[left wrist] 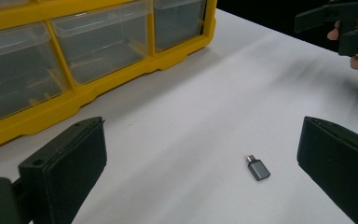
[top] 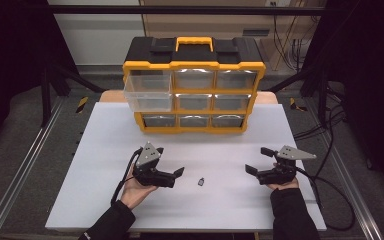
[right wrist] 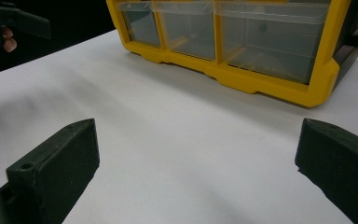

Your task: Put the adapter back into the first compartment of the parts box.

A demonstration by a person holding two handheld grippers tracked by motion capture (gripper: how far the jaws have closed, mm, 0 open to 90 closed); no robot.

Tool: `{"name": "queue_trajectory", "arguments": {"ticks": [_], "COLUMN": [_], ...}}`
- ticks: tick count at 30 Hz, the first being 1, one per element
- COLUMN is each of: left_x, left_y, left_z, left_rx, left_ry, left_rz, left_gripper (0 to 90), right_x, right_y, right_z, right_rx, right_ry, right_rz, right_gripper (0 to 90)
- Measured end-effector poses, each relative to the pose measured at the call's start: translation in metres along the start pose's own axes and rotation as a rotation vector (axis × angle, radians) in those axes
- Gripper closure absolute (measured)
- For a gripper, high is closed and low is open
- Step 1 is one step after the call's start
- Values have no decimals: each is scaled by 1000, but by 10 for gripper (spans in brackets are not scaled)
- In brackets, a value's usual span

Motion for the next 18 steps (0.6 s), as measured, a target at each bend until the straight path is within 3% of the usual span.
{"name": "queue_trajectory", "arguments": {"ticks": [18], "left_x": [8], "left_y": [-19], "left_z": [21], "left_rx": [-13], "left_ry": [-29], "left_rz": [-29], "left_gripper": [6], "right_x": [1], "right_y": [1], "right_z": [0], "right_rx": [0], "right_ry": [2], "right_rz": [3], "right_gripper": [3]}}
Point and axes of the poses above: each handheld gripper's, and its own axes: y roughly backward along the jaws, x roughly out of its top, z roughly to its right, the point moved 3 cm from there along -y, roughly forward along the jaws, and after that the axes turned 6 degrees about y, right-handed, at the moved point
